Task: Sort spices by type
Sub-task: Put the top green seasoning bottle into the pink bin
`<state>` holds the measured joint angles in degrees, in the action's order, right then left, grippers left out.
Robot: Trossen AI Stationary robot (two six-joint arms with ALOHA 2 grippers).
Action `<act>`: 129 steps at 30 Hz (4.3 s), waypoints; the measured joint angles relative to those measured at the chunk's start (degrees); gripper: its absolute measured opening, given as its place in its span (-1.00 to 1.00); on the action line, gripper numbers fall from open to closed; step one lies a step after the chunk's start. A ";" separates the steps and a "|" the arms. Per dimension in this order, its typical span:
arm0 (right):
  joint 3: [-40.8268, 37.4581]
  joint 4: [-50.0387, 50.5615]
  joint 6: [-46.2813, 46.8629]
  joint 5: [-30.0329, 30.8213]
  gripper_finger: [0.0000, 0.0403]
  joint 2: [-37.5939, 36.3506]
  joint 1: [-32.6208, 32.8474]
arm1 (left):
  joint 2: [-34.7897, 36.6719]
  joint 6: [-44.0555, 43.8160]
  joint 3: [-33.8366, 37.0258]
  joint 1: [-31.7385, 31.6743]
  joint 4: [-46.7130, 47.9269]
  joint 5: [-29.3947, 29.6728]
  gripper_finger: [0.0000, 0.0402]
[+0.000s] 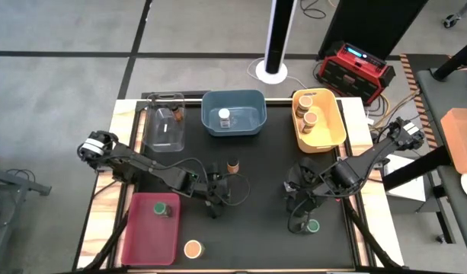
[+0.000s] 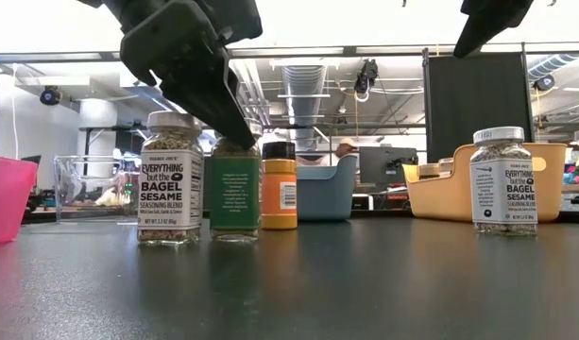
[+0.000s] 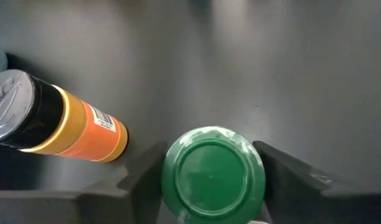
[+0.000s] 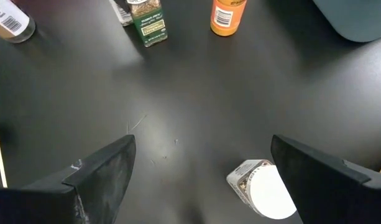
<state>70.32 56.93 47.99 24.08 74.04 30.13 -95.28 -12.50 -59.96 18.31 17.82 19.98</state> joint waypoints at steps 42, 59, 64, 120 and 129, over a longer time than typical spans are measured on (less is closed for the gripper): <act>-0.13 -5.80 -0.51 4.69 0.82 0.00 -0.02 | 5.41 -42.88 -37.98 43.69 66.41 14.51 -0.05; -0.28 -13.32 -0.42 4.61 0.82 5.76 -0.07 | 5.61 -64.74 -18.64 56.62 61.49 4.19 -0.05; -0.28 -15.04 -0.42 4.56 0.81 7.27 -0.07 | 7.20 -64.64 -11.85 56.70 53.63 2.74 -0.05; -0.28 -19.10 -2.78 7.55 0.82 7.52 -0.04 | 8.33 -69.89 0.72 60.01 39.94 22.15 -0.05; -0.28 -19.12 -2.60 7.54 0.82 7.52 -0.04 | 8.32 -69.58 2.93 59.67 35.99 20.95 -0.03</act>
<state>70.04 37.80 45.39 31.62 81.56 30.09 -86.96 -82.08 -57.04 77.97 53.80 40.93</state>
